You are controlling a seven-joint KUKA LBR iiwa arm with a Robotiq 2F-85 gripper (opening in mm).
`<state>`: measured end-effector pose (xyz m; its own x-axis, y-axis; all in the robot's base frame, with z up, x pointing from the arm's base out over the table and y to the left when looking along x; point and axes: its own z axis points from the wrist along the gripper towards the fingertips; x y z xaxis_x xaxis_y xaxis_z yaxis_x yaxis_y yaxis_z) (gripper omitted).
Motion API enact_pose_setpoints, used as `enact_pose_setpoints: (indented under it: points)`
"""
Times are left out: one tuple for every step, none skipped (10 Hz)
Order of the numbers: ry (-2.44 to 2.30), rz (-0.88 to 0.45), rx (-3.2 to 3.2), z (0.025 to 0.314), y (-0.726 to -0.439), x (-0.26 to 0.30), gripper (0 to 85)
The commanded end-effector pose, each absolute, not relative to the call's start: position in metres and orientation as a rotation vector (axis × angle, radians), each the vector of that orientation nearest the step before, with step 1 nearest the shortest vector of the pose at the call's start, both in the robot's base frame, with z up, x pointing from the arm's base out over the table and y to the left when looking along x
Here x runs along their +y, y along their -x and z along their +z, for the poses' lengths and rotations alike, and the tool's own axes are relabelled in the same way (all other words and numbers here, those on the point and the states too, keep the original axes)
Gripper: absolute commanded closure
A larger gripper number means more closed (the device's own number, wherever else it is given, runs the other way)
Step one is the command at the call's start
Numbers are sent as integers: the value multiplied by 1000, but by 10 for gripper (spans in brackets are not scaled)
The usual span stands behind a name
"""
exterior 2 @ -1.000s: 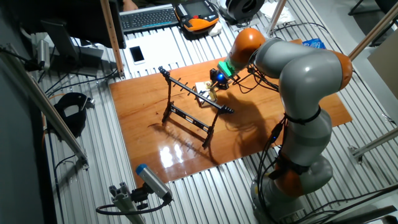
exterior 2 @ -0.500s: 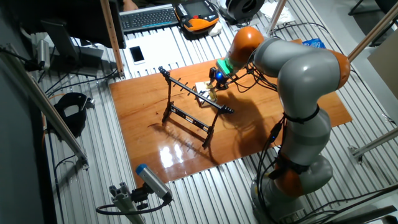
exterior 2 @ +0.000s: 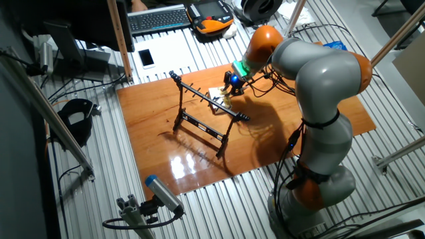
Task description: Place the brush on the pen rack
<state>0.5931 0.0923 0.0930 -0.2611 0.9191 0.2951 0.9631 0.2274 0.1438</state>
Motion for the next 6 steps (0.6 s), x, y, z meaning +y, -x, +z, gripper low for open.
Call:
enact_pose_setpoints:
  points:
    - [1799,-453,-2338,93,-593,93,510]
    - [1777,-455,-2334,91,-595,93,510]
    - [1758,-465,-2320,89,-596,93,510]
    - [1743,-478,-2304,87,-598,93,510]
    - [1731,-480,-2298,84,-599,94,510]
    - [1721,-487,-2297,81,-601,95,510]
